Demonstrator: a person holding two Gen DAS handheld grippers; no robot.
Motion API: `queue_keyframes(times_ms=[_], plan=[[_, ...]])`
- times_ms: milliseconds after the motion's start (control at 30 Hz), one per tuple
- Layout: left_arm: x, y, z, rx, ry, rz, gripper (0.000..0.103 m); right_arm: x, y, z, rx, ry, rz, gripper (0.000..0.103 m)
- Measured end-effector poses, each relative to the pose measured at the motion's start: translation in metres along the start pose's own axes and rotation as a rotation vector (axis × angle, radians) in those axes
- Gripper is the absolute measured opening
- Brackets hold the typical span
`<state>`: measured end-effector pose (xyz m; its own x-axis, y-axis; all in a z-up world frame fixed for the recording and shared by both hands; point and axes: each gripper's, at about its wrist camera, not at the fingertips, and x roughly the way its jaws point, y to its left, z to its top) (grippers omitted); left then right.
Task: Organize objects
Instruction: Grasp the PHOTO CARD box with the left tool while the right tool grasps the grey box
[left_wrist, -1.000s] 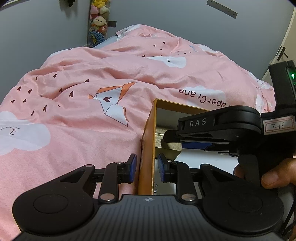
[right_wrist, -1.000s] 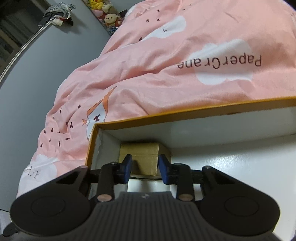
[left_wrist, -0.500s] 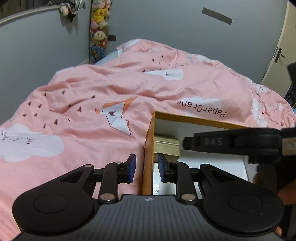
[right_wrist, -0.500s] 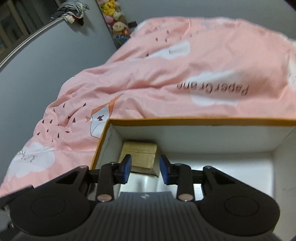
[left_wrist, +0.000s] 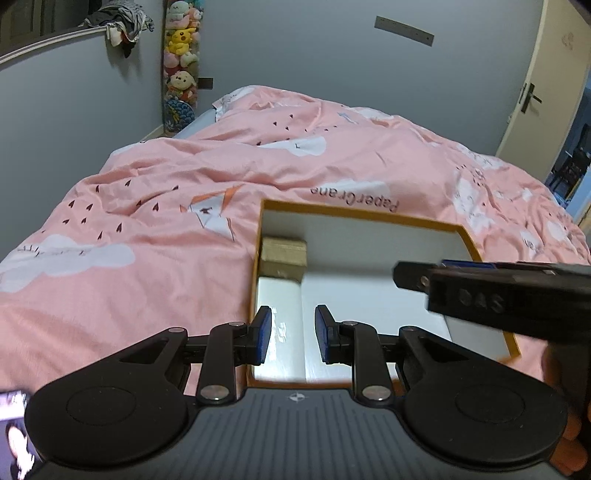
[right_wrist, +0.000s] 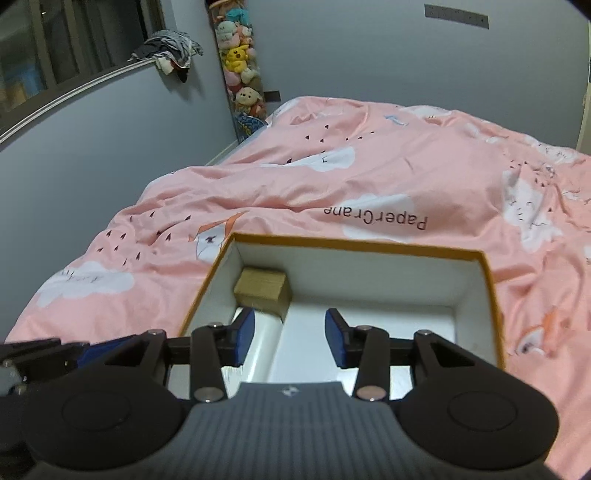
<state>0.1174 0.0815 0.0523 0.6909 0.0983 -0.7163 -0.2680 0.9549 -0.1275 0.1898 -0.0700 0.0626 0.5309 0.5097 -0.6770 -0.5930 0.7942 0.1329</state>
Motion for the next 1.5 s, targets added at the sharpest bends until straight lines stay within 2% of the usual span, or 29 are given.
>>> queue_keyframes(times_ms=[233, 300, 400, 500, 600, 700, 800, 933, 1033, 1133, 1233, 1367, 1500], plan=[[-0.024, -0.016, -0.027, 0.032, 0.018, -0.018, 0.028, -0.045, -0.004, -0.051, -0.033, 0.012, 0.002, 0.052], [-0.029, -0.020, -0.034, 0.044, 0.023, -0.022, 0.028, -0.055, -0.007, -0.068, -0.043, 0.015, 0.000, 0.060], [-0.035, -0.025, -0.049, 0.064, 0.046, -0.048, 0.028, -0.066, -0.011, -0.094, -0.063, 0.049, 0.009, 0.060], [-0.034, -0.028, -0.069, 0.083, 0.106, -0.092, 0.028, -0.073, -0.024, -0.120, -0.028, 0.106, 0.027, 0.059], [-0.029, -0.029, -0.091, 0.093, 0.194, -0.128, 0.028, -0.080, -0.036, -0.142, 0.002, 0.153, 0.007, 0.059], [-0.029, -0.031, -0.105, 0.103, 0.241, -0.172, 0.028, -0.085, -0.047, -0.161, 0.036, 0.201, -0.021, 0.053], [-0.026, -0.031, -0.115, 0.100, 0.289, -0.229, 0.028, -0.086, -0.053, -0.176, 0.075, 0.247, -0.011, 0.053], [-0.015, -0.029, -0.125, 0.102, 0.362, -0.215, 0.028, -0.072, -0.055, -0.183, 0.116, 0.314, 0.072, 0.053], [-0.005, -0.019, -0.130, 0.053, 0.417, -0.203, 0.031, -0.063, -0.053, -0.185, 0.114, 0.333, 0.083, 0.056], [0.004, -0.008, -0.132, -0.007, 0.464, -0.233, 0.039, -0.054, -0.055, -0.184, 0.128, 0.344, 0.096, 0.061], [0.016, -0.001, -0.138, -0.056, 0.536, -0.270, 0.045, -0.046, -0.058, -0.184, 0.148, 0.352, 0.138, 0.070], [0.033, 0.008, -0.149, -0.128, 0.636, -0.289, 0.046, -0.034, -0.059, -0.185, 0.157, 0.360, 0.181, 0.078], [0.044, 0.013, -0.157, -0.174, 0.684, -0.304, 0.047, -0.024, -0.062, -0.186, 0.177, 0.362, 0.237, 0.082]])
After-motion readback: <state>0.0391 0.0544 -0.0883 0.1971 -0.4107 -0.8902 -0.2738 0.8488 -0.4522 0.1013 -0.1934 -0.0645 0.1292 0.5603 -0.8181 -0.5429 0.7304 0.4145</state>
